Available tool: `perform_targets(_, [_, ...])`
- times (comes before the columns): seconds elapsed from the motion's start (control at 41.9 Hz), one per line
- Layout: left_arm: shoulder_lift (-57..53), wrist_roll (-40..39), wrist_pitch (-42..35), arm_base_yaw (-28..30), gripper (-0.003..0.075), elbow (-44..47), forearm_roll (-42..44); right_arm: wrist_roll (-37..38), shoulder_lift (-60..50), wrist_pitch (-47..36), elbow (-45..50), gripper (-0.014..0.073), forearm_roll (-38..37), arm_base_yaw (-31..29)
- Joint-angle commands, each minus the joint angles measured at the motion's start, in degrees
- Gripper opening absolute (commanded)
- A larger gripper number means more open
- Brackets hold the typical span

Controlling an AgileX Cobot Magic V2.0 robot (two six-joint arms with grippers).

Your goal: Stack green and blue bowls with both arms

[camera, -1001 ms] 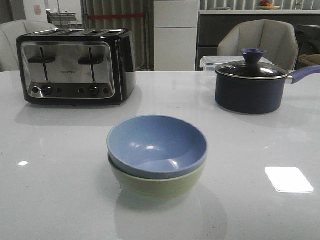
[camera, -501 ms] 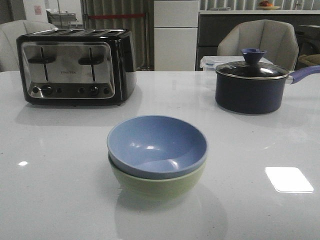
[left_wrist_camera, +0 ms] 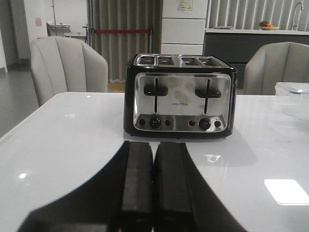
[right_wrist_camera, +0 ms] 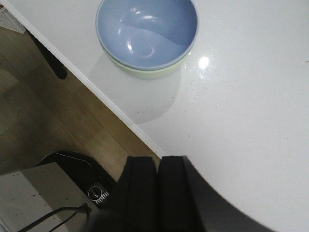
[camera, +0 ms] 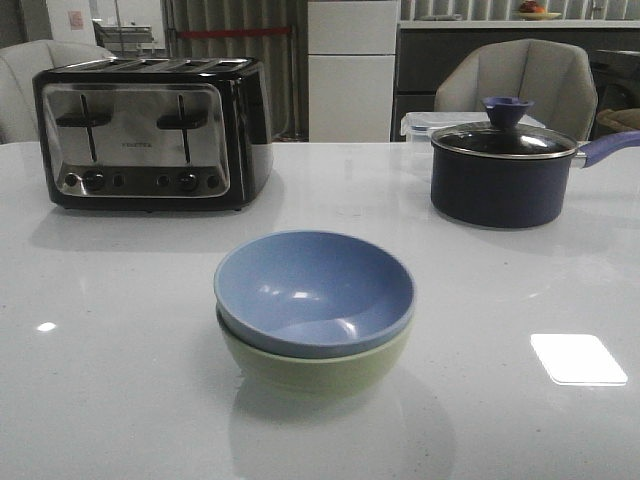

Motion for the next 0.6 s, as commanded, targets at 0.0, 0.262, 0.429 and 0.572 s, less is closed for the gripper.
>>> perform_targets(0.0, [-1.1,-0.6,-5.2,-0.5,0.0093,0.3,0.0,0.2,0.1,-2.9,-1.5,0.0055,-0.4,-0.3])
perform_targets(0.262, [-1.1,-0.6,-5.2,-0.5,0.0093,0.3,0.0,0.2,0.1,-2.9,-1.5,0.0055,-0.4,-0.3])
perform_targets(0.429, [-1.1,-0.6,-5.2,-0.5,0.0093,0.3,0.0,0.2,0.1,-2.9,-1.5,0.0055,-0.4,-0.3])
perform_targets(0.572, [-1.1,-0.6,-5.2,-0.5,0.0093,0.3,0.0,0.2,-1.3,-3.3,-0.7,0.0055,-0.5,-0.8])
